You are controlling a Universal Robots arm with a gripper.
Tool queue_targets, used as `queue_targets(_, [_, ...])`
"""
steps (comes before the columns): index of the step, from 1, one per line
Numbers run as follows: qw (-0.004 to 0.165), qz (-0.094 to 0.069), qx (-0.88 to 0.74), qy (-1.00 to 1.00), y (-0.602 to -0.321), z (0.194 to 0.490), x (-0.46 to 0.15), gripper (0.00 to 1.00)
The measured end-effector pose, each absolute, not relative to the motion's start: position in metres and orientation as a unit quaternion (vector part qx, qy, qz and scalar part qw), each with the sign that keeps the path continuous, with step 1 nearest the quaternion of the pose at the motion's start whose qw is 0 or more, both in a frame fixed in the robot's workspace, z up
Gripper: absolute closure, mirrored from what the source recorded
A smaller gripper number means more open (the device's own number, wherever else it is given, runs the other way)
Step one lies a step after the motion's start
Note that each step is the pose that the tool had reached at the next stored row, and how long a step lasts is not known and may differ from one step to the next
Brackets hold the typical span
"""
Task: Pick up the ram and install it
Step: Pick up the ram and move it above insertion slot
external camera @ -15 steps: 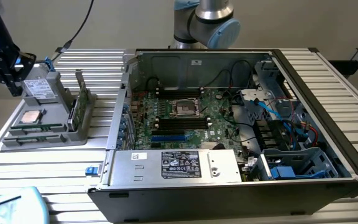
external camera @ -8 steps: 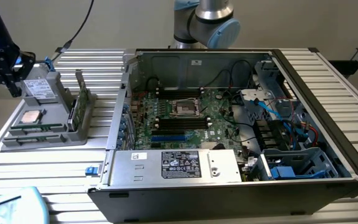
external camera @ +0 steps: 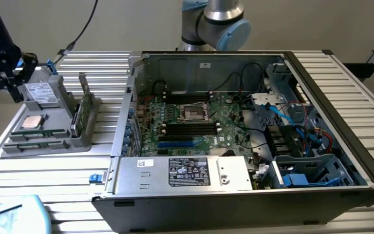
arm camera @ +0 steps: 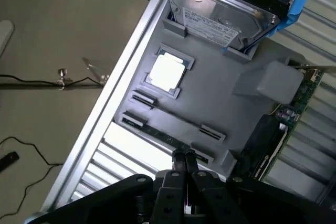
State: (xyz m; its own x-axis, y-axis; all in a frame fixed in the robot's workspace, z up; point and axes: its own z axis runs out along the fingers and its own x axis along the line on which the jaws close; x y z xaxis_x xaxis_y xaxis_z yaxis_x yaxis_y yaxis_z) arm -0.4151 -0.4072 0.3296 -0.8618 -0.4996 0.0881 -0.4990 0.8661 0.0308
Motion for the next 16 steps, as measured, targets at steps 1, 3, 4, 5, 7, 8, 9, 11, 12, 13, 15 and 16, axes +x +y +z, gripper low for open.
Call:
queue_targets(1, [0.045, -0.002, 0.267, -0.963, -0.4072, 0.3296, -0.4151, 0.9])
queue_targets(3, [0.041, -0.001, 0.284, -0.958, -0.4073, 0.3292, -0.4151, 0.9])
queue_targets(4, [0.039, 0.0, 0.292, -0.956, -0.4073, 0.329, -0.415, 0.9])
queue_targets(5, [0.038, 0.001, 0.3, -0.953, -0.4072, 0.3289, -0.415, 0.9])
queue_targets(7, [0.035, 0.002, 0.317, -0.948, -0.4072, 0.3284, -0.415, 0.9])
queue_targets(8, [0.034, 0.002, 0.326, -0.945, -0.4073, 0.3281, -0.415, 0.9])
queue_targets(9, [0.034, 0.002, 0.334, -0.942, -0.4073, 0.3277, -0.4151, 0.9])
queue_targets(11, [0.033, 0.003, 0.351, -0.936, -0.4072, 0.3267, -0.4151, 0.9])
queue_targets(12, [0.033, 0.003, 0.36, -0.932, -0.4073, 0.3261, -0.4151, 0.9])
queue_targets(13, [0.033, 0.003, 0.369, -0.929, -0.4072, 0.3255, -0.4151, 0.9])
queue_targets(15, [0.033, 0.003, 0.385, -0.922, -0.4073, 0.3242, -0.4151, 0.9])
queue_targets(16, [0.033, 0.004, 0.393, -0.919, -0.4072, 0.3236, -0.4151, 0.9])
